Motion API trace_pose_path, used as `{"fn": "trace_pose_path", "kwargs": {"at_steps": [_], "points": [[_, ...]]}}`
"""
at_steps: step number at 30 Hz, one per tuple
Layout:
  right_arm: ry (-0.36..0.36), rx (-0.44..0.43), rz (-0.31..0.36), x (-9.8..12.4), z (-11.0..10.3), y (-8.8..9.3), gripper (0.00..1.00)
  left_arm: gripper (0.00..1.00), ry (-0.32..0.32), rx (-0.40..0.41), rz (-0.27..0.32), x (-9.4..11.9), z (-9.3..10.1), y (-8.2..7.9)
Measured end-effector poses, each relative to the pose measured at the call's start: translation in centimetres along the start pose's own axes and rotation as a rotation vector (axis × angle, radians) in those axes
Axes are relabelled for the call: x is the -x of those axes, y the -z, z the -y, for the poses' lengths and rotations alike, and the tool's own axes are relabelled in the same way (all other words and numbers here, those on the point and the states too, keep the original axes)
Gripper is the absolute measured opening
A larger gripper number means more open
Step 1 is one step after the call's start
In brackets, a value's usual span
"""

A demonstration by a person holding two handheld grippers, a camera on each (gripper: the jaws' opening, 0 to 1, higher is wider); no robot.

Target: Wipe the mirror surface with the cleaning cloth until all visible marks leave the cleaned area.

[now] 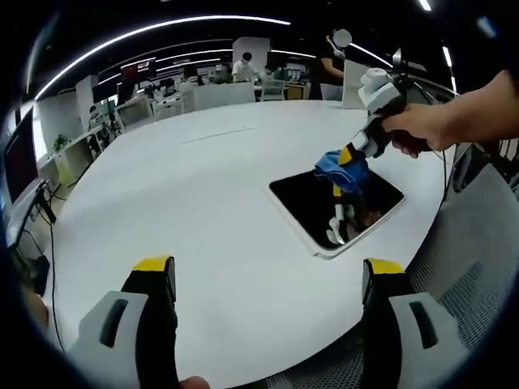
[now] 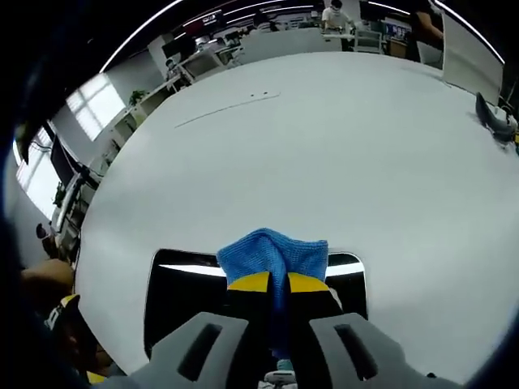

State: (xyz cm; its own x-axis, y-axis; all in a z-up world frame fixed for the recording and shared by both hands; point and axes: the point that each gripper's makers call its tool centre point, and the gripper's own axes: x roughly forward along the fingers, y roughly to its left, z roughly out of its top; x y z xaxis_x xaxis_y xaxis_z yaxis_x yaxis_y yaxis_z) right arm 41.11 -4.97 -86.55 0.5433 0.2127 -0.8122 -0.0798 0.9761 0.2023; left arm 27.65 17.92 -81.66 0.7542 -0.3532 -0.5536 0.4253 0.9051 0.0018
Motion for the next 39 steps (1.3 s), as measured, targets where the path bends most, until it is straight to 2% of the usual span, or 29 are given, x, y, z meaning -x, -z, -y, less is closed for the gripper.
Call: {"fn": "trace_pose_path", "kwargs": {"at_steps": [10, 11, 13, 18, 20, 26, 39], "points": [[-0.048, 0.028, -0.024, -1.6, -4.0, -0.4, 0.00, 0.98, 0.019, 0.006, -0.002, -0.1, 0.3, 0.1], [-0.049, 0.046, -0.024, -1.8, -4.4, -0.4, 0.00, 0.99, 0.005, 0.001, 0.010, 0.0, 0.0, -0.1], [-0.048, 0.077, -0.025, -1.9, -4.6, -0.5, 0.00, 0.99, -0.034, -0.014, 0.073, 0.5, -0.7, -1.4], [-0.059, 0.050, -0.039, -2.0, -5.0, -0.7, 0.00, 0.99, -0.015, 0.028, 0.044, 0.3, -0.8, -0.5], [-0.064, 0.046, -0.040, -1.7, -5.5, -0.5, 0.00, 0.99, -0.012, 0.015, 0.051, 0.4, -0.6, -0.8], [-0.079, 0.078, -0.049, -2.2, -7.2, -0.6, 0.00, 0.99, -0.012, 0.027, 0.043, 0.3, -0.8, -0.5], [-0.096, 0.115, -0.055, -3.7, -8.4, -1.3, 0.00, 0.98, -0.015, 0.026, 0.043, 0.2, -1.0, -0.3]]}}
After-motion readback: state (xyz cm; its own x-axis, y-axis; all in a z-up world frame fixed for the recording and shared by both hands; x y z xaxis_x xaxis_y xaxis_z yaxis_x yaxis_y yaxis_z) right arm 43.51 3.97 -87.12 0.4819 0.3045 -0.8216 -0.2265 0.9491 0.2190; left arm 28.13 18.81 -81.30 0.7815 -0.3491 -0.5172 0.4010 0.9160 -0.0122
